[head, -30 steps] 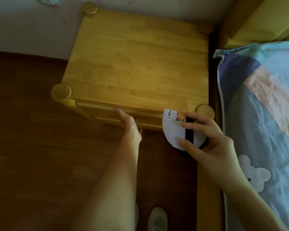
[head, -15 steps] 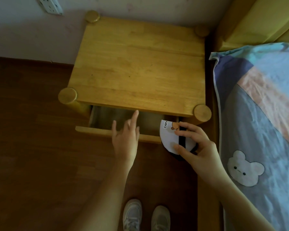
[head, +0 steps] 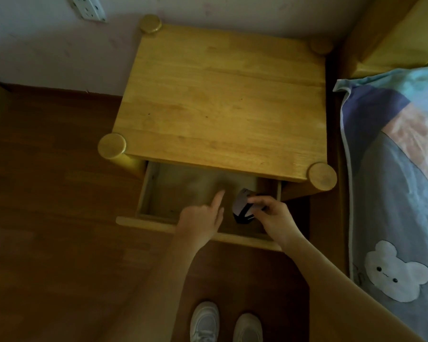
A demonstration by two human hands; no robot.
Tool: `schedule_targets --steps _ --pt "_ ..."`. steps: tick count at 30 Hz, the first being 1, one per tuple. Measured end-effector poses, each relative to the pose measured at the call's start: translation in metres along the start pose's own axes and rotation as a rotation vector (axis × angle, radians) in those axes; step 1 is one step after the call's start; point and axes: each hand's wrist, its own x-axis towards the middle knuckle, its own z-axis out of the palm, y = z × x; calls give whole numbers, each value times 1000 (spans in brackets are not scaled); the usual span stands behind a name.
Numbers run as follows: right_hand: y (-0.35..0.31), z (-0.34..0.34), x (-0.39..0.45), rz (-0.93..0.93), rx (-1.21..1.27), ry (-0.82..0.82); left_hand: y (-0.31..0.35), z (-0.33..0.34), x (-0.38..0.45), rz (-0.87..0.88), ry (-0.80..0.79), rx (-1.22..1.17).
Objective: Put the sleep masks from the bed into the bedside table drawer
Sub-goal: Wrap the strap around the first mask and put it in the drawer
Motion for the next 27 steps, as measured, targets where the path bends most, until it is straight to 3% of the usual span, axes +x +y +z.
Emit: schedule_targets --steps 6,14,19,24,27 --pt "11 10 40 59 -172 -182 -7 17 -6 30 81 -292" --pt "18 13 53 107 -423 -362 -12 24 1 54 27 -291" --pt "5 10 44 30 -619 -301 -11 23 1 54 61 -252" --pt "-13 2 22 -11 -654 -213 -7 10 -4 -13 65 -204" --pt "-34 -4 -3 -71 -625 -93 -4 -12 -15 67 136 -143"
